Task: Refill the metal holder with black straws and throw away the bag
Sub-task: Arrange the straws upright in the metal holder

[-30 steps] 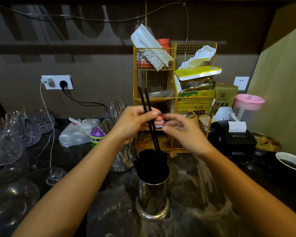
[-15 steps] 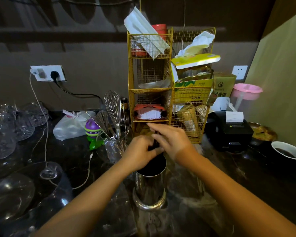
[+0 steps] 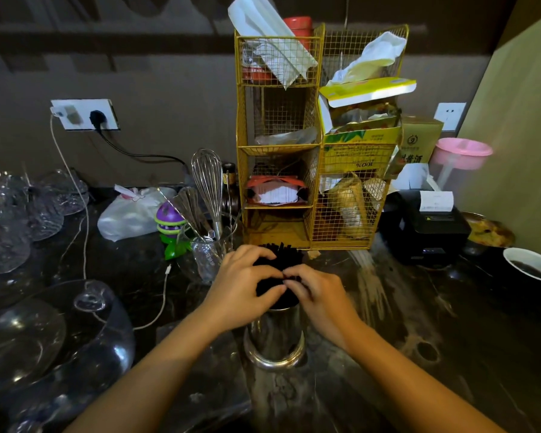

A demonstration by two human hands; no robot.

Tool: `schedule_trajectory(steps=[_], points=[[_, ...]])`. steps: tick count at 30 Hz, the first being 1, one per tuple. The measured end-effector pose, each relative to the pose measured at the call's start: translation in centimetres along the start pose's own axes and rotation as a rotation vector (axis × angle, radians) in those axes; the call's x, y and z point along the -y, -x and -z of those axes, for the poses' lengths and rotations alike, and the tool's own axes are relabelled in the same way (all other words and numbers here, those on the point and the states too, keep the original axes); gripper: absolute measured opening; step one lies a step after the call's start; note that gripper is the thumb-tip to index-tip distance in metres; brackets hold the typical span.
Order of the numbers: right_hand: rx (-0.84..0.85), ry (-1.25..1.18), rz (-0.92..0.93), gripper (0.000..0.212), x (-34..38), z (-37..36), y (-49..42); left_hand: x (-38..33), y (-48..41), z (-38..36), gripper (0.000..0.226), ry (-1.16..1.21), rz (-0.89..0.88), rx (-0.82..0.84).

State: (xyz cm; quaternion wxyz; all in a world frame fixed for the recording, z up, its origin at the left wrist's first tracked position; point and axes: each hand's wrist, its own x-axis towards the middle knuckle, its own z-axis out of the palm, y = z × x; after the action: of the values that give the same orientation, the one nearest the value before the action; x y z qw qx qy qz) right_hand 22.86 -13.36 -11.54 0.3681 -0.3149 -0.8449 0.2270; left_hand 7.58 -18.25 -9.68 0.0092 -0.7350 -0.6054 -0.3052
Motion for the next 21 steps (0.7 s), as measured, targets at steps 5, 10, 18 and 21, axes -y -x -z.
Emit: schedule_trajectory(steps=[5,10,18,21], points=[[0.027,-0.027,0.032,0.029,0.2,0.2,-0.1,0.5,-1.0,1.3,0.015,0.18,0.044,0.021],[-0.081,-0.089,-0.056,0.022,-0.2,2.4,-2.0,1.4,-4.0,3.0,0.015,0.322,0.145,0.06],[0.075,-0.171,-0.344,0.022,-2.8,3.9,-4.8,2.1,-8.4,1.7,0.026,0.259,0.262,0.35],[0.129,-0.242,-0.39,0.022,-2.9,3.1,-5.0,2.1,-8.8,0.7,0.026,0.187,0.252,0.458]])
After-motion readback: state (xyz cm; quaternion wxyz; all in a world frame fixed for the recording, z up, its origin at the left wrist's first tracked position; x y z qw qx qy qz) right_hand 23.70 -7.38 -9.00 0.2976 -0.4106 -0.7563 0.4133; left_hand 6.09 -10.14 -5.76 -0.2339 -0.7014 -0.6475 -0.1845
